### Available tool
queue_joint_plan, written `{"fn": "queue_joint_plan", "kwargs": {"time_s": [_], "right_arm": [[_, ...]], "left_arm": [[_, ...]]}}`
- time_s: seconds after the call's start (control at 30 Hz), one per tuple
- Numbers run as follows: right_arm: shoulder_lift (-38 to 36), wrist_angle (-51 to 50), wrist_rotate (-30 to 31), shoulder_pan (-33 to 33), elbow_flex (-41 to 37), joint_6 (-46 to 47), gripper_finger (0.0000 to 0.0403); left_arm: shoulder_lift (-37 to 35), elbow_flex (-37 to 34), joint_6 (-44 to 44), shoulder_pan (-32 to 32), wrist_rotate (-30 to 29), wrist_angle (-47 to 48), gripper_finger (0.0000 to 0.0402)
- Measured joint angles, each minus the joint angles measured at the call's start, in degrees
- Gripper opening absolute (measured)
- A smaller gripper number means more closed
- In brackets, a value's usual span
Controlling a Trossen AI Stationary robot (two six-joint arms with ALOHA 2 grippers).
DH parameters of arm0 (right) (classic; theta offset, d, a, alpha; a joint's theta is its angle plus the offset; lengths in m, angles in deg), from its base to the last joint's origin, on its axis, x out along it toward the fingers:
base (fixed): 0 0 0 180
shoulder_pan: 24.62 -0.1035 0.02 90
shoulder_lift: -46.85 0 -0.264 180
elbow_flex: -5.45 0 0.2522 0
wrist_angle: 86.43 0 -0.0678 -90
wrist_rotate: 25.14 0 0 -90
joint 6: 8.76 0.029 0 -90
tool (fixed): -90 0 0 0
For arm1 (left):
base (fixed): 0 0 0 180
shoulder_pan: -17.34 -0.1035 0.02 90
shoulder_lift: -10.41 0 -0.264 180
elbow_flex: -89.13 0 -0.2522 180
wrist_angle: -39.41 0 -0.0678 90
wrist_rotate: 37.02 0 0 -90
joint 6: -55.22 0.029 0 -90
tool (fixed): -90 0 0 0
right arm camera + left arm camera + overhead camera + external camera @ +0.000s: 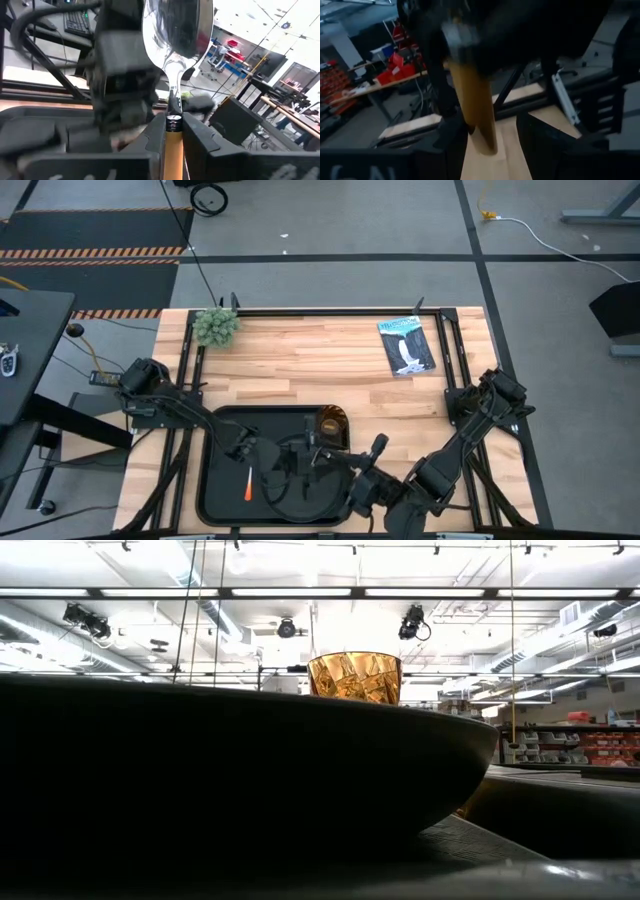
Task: Pick and place plate/cup/fork/spoon on tray
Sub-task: Put the brown spoon on the black tray
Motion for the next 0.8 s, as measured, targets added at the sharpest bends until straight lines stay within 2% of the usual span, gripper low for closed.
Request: {"fn": "queue_joint_plan", "kwargs": {"time_s": [0.4,0.8], "right_arm": [[0.0,0.5,0.0,-0.4,0.0,0.0,0.0052],[0.0,0.5,-0.1,-0.4,0.0,0.9,0.0053]], "left_arm": [[-0.5,0.1,-2.4,-0.1,1.0,-1.5,0.0170],[-0.5,0.1,-4.0,-0.3,0.1,-2.3,0.0088]]}}
